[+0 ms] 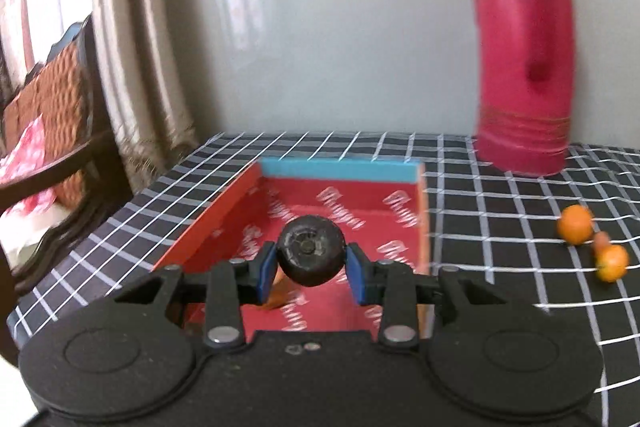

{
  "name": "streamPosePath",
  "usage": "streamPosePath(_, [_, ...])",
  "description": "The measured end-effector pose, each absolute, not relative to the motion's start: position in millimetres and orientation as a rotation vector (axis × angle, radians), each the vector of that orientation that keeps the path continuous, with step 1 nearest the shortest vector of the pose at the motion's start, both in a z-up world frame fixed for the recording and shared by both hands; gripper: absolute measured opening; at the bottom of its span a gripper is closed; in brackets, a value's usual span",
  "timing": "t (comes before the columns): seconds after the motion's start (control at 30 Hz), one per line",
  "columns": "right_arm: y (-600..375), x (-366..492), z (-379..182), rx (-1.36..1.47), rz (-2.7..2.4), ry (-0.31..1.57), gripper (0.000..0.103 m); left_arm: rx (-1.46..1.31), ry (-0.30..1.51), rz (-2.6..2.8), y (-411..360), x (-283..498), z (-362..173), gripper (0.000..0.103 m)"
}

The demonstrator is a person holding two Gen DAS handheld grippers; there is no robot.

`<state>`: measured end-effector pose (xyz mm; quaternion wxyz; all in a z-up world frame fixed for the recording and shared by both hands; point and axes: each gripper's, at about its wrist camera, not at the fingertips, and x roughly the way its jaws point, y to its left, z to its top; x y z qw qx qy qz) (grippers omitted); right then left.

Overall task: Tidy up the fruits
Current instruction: 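Carry the dark fruit into the red box and open the left gripper, then grasp a small mandarin with the right gripper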

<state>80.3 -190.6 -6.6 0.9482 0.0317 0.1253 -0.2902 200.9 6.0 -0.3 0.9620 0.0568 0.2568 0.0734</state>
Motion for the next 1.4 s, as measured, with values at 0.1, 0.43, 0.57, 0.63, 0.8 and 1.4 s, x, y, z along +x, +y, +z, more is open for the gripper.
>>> streamPosePath(0.1, [-181.1, 86.5, -8.6, 0.061, -0.563, 0.266, 0.103, 0.118, 0.545, 0.182, 17.1, 203.4, -2.4, 0.028])
streamPosePath(0.43, [-157.3, 104.8, -12.4, 0.061, -0.485, 0.291, 0.103, 0.102, 0.564, 0.207, 40.5, 196.3, 0.8, 0.037])
streamPosePath(0.57, [-154.5, 114.9, -15.1, 0.071, -0.445, 0.326, 0.103, 0.08, 0.549, 0.213, 53.4, 192.4, 6.4, 0.043])
streamPosePath(0.63, [-154.5, 120.7, -16.7, 0.074, -0.427, 0.35, 0.103, 0.07, 0.534, 0.221, 60.1, 189.8, 10.6, 0.049])
streamPosePath(0.8, [-152.5, 130.5, -22.3, 0.08, -0.395, 0.384, 0.103, 0.054, 0.495, 0.26, 76.0, 183.5, 20.1, 0.068])
streamPosePath(1.4, [-162.6, 186.7, -33.2, 0.101, -0.312, 0.52, 0.103, 0.019, 0.455, 0.441, 131.8, 171.4, 30.3, 0.085])
